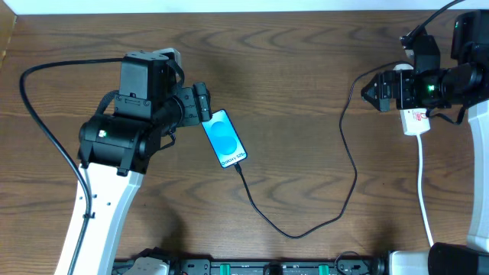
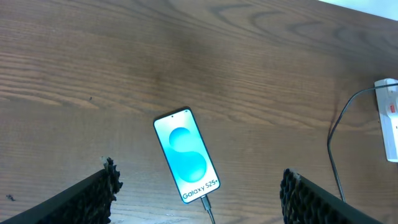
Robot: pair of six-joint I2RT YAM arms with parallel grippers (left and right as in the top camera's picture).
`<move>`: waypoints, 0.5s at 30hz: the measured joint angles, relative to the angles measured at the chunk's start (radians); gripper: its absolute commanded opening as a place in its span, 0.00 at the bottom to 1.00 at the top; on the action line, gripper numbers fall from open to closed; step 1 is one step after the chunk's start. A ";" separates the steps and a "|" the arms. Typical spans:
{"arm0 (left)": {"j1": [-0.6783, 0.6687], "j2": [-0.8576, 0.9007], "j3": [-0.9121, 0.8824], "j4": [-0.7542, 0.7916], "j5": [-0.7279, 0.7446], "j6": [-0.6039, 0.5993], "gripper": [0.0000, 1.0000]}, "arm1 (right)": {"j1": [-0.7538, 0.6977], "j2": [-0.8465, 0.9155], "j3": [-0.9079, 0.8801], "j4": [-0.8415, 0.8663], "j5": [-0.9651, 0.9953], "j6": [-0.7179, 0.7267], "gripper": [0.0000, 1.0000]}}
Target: Plug charger to phone and switch on socket
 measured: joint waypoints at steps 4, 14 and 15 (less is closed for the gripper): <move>0.000 0.000 0.000 0.000 0.000 0.000 0.85 | 0.000 0.000 0.000 0.000 0.003 0.000 0.99; 0.000 0.000 0.000 0.000 0.000 0.000 0.85 | 0.003 -0.004 0.000 0.077 0.041 -0.004 0.99; 0.000 0.000 0.000 0.000 0.000 0.000 0.85 | 0.006 -0.008 0.000 0.094 0.049 -0.004 0.99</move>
